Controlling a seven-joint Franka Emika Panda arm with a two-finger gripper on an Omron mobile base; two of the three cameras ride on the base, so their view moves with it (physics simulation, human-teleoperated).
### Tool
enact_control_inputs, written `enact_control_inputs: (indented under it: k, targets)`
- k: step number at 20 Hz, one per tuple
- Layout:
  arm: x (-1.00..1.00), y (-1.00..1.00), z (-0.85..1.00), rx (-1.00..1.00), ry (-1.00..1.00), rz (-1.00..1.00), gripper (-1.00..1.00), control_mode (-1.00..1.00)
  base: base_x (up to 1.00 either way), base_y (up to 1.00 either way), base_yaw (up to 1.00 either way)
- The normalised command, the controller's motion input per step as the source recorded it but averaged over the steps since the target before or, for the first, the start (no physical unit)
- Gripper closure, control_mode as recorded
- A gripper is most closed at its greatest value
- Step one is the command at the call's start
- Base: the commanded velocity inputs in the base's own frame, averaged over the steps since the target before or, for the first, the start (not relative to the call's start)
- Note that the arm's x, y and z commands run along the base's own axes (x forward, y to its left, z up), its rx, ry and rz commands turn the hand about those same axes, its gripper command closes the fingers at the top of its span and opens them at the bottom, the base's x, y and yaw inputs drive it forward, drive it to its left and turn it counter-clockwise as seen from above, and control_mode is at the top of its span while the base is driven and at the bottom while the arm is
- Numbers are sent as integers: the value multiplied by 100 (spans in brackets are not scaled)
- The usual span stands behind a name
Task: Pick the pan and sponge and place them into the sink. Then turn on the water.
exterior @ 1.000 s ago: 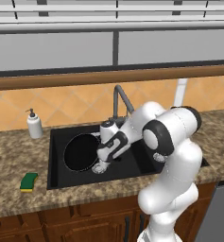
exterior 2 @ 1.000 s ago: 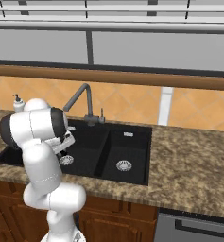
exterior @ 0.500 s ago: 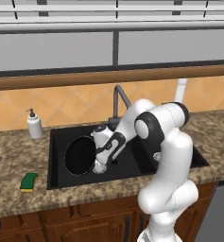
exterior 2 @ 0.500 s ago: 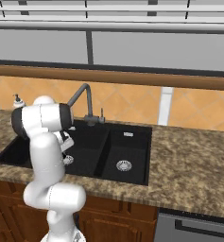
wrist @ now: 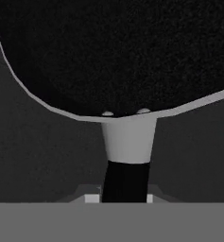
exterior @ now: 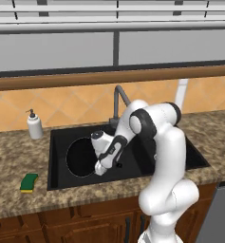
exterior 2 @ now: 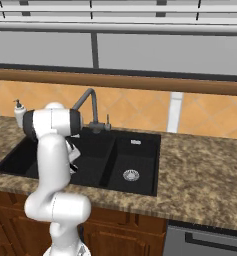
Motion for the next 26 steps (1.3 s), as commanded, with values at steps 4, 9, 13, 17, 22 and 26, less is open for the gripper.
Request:
enact_control_inputs:
  k: [4,9,13,17,22,26]
  targets:
    - [2,5,-9,-2,3,0,-100,-100,0,0,0]
    - [-27,2,12,0,-12,0,-100,-100,0,0,0]
    - [-36,16,44,-4,-17,0,-100,-100,0,0,0]
    - [-43,29,63,-4,-14,0,-100,-100,0,0,0]
    - [-44,41,91,5,-9,0,-100,-100,0,0,0]
    - [-13,33,100,13,-1,0,-100,-100,0,0,0]
